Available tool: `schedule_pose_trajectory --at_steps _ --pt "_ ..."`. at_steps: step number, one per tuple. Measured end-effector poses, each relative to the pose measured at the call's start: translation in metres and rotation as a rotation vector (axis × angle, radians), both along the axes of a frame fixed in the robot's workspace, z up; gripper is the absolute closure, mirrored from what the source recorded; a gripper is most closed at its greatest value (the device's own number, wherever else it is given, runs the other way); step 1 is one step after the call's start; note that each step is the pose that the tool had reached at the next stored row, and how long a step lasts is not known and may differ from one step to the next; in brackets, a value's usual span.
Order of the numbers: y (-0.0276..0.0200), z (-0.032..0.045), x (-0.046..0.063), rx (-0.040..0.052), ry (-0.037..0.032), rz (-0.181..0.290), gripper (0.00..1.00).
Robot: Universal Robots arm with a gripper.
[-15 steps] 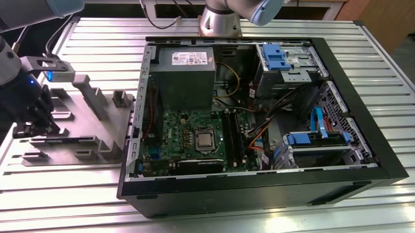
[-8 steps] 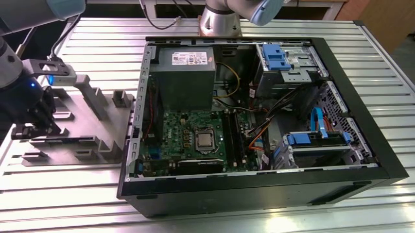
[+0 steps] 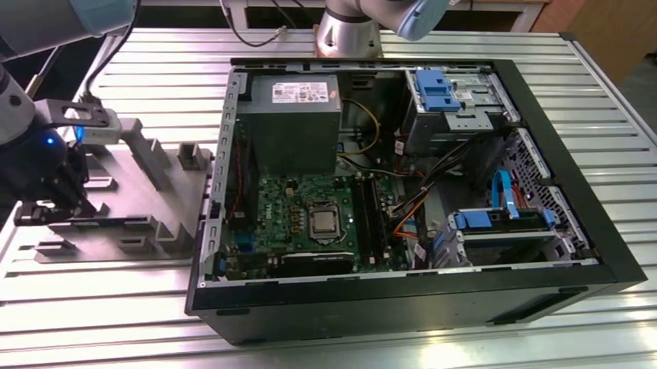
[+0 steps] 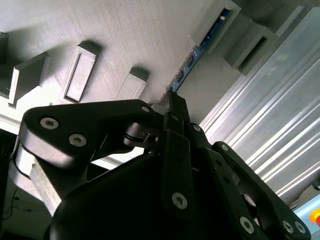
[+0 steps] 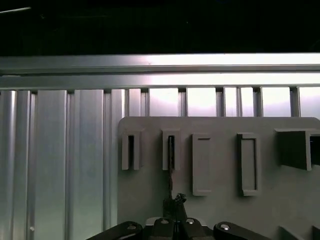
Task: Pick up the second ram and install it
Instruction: 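Pick up the second ram and move it above second insertion slot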
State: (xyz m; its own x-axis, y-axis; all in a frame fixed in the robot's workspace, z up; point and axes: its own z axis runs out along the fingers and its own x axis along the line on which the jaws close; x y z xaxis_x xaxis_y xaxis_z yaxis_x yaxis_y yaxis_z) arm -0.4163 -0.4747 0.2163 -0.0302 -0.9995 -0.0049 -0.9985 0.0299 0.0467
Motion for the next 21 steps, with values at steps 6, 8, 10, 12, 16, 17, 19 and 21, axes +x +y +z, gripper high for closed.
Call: schedule_pose_trajectory --at_steps 6,8,10,12,16,17,19,21 --pt "-0.0005 -0.0013 0.0000 -0.0002 0.0005 -0.001 0.90" --pt "-0.0005 -0.0015 0.0000 -0.0001 0.0003 -0.001 0.90" --pt "-0.0005 -0.0015 -0.0001 0.0000 0.0003 -0.001 0.84" --pt "-0.0005 -0.0015 0.0000 -0.0001 0.0003 -0.001 0.77" --pt "-0.0006 -0.0042 -0.0001 -0.0001 0.0002 0.005 0.70" --pt "-0.0006 -0.0054 -0.0002 -0.0001 0.0002 0.009 0.70" --pt "-0.0006 -0.0073 -0.0004 -0.0001 0.0002 0.018 0.70" --pt "-0.0006 -0.0086 -0.0005 -0.0001 0.0002 0.035 0.70"
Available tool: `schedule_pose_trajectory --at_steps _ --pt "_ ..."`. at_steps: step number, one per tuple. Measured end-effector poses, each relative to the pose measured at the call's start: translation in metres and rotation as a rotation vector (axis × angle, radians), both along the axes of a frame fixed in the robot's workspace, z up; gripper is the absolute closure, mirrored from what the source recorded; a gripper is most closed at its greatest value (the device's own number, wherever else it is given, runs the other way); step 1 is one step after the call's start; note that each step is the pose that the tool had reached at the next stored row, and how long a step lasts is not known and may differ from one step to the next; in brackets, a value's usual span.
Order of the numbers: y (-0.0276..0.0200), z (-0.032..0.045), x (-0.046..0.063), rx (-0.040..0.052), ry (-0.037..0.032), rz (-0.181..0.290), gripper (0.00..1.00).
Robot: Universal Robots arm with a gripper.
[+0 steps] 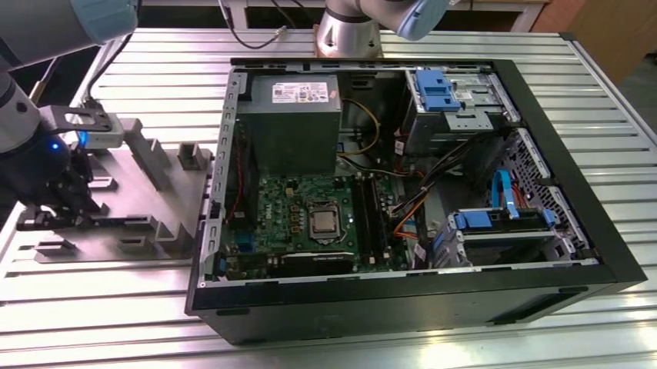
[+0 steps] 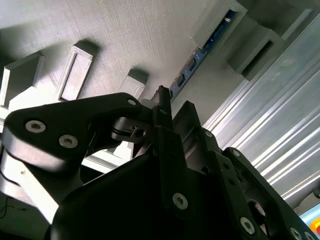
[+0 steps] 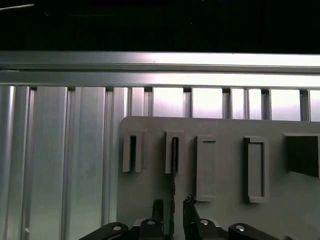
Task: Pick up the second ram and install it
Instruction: 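Pick up the second ram and move it above second insertion slot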
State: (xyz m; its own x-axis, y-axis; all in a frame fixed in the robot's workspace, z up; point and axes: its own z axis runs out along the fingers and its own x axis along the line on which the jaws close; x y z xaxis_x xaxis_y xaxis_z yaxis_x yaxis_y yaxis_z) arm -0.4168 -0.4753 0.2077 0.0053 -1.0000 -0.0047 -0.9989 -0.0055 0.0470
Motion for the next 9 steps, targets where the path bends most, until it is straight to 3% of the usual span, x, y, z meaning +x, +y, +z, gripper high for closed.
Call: schedule_pose_trajectory --at_steps 9 --pt "-0.0004 -0.0076 -0.0020 0.0000 0.0000 0.028 0.70"
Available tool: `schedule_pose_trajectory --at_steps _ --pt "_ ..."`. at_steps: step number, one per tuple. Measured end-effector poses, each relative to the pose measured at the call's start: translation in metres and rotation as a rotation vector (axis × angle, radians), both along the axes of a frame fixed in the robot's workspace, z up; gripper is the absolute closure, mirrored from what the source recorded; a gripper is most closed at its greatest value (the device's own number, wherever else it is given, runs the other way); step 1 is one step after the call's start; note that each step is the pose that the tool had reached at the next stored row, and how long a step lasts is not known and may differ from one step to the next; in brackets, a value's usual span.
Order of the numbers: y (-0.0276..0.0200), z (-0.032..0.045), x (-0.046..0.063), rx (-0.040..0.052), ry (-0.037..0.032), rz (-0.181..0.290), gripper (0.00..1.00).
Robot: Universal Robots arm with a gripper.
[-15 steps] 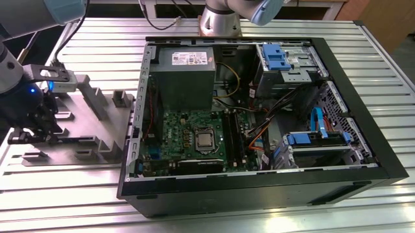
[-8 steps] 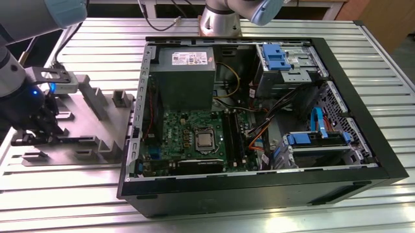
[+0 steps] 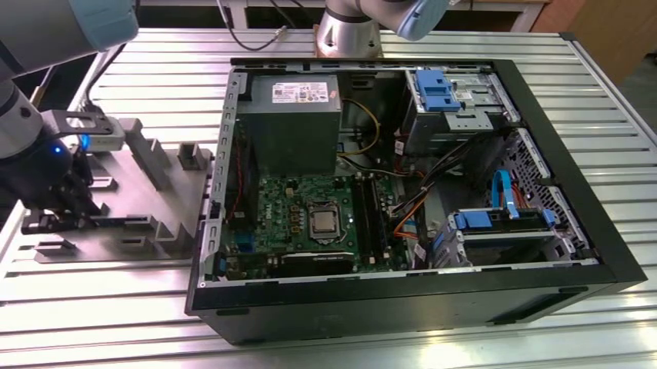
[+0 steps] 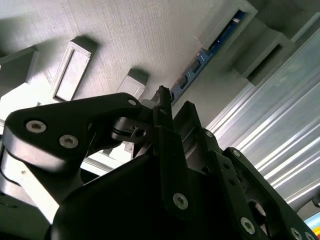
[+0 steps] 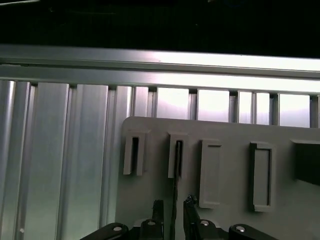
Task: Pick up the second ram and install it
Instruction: 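Pick up the second ram and move it above second insertion slot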
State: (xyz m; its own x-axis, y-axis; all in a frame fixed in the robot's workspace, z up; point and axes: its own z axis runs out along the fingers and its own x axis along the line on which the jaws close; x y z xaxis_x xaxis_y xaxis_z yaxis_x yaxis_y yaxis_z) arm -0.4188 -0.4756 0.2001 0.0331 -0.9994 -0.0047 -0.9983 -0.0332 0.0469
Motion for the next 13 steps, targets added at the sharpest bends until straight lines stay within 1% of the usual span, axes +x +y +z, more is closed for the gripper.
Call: schedule_pose_trajectory --at_steps 9,10,12,13 --pt "0.0000 -0.0010 0.0000 -0.0001 0.0001 0.001 0.70" --pt "0.0000 -0.0010 0.0000 -0.0001 0.0001 0.001 0.72" --pt "0.0000 -0.0011 0.0000 -0.0001 0.0001 0.001 0.72" --pt "0.0000 -0.0011 0.0000 -0.0001 0.0001 0.001 0.79"
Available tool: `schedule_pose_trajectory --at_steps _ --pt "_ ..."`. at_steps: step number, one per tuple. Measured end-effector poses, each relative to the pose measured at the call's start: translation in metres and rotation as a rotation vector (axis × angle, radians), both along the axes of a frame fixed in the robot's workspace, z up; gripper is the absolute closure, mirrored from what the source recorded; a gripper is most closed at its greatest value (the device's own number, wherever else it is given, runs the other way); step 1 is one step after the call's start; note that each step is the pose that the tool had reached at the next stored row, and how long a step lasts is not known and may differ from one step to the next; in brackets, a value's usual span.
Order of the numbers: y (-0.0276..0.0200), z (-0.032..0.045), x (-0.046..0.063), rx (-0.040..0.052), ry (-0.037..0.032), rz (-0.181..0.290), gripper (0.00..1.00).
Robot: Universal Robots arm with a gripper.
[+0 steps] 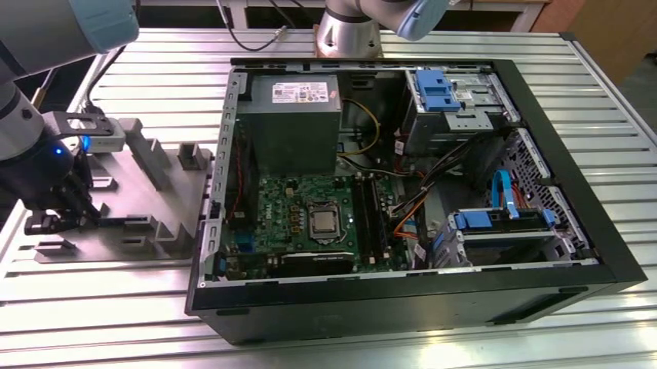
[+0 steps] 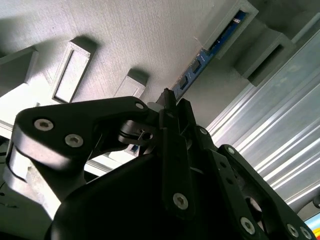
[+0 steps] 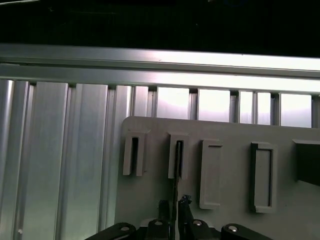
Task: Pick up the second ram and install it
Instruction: 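Pick up the second ram and move it above second insertion slot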
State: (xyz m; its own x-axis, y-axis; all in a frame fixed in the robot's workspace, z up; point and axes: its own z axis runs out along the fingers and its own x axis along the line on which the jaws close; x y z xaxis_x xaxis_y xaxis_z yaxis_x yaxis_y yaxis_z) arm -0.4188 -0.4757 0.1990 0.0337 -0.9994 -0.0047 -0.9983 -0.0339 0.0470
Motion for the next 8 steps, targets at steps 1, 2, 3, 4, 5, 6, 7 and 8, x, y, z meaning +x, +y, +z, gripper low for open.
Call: schedule_pose_trajectory --at_steps 1,2,3,4,5,6,7,8 --pt "0.0000 0.0000 0.0000 0.0000 0.0000 0.000 0.79" --pt "0.0000 0.0000 0.0000 0.0000 0.0000 0.000 0.79" --pt "0.0001 -0.0002 0.0002 0.0005 -0.0002 0.000 0.79" --pt "0.0002 -0.0003 0.0005 0.0012 -0.0004 0.000 0.79" --pt "0.0003 -0.0003 0.0007 0.0016 -0.0003 0.000 0.79" --pt "0.0003 -0.0003 0.0007 0.0021 -0.0002 0.000 0.79" --pt "0.0002 -0.0004 0.0008 0.0021 0.0000 0.000 0.79" --pt "0.0002 -0.0006 0.0008 0.0022 0.0001 0.000 0.79"
